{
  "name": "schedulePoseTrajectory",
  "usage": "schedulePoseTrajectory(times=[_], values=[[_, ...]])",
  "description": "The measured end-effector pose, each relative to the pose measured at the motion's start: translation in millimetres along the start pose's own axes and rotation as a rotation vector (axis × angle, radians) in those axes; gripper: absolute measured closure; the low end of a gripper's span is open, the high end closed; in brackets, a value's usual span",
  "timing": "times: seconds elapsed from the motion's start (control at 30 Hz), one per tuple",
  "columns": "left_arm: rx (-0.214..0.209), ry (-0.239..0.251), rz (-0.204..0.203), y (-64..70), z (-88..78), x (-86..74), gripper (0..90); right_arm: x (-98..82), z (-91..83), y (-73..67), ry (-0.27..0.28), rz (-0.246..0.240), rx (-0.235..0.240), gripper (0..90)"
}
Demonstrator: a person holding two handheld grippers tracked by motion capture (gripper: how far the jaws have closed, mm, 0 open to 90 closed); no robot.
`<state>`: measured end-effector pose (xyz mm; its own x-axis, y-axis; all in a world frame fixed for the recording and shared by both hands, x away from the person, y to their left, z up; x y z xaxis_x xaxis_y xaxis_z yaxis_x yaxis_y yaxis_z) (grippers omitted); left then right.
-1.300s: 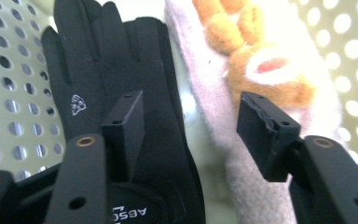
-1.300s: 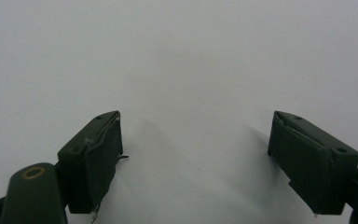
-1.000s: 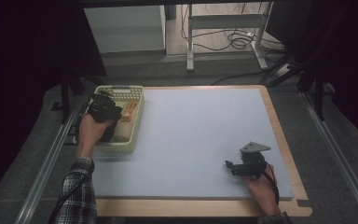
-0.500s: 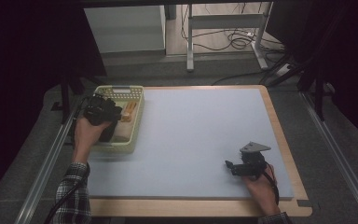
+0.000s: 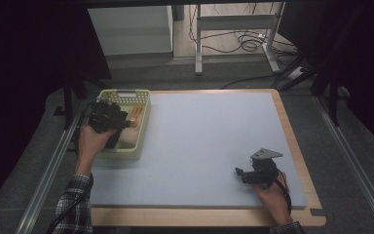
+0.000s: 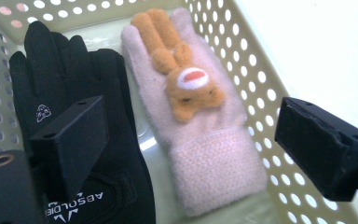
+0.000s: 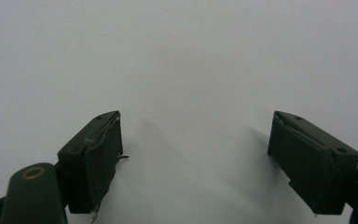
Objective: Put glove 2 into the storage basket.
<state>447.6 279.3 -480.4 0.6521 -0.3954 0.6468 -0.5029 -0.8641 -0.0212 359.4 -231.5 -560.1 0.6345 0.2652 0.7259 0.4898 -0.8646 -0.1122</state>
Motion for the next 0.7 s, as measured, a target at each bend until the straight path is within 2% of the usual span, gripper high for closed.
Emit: schedulePoseTrajectory(times=[0.17, 0.7], values=[[-0.023, 0.025, 0.005, 5.6, -4.2, 0.3, 6.3, 0.0, 0.0, 0.0, 0.0, 0.0, 0.0, 17.4], [-0.075, 0.088, 0.128, 48.8, -15.9, 10.8, 3.2, 0.0, -0.1, 0.0, -0.001, -0.001, -0.001, 17.4]])
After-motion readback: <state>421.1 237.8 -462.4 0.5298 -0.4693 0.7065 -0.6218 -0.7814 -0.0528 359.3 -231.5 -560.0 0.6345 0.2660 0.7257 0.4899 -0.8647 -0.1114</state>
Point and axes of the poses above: each handheld gripper's, and its own axes: z roughly forward along the jaws, x roughly out of its top, y roughly to its right, the point moved 4 cm from there along z, roughly forward along the jaws, and after that the axes turned 13 degrees about z, right-handed, at the moved point
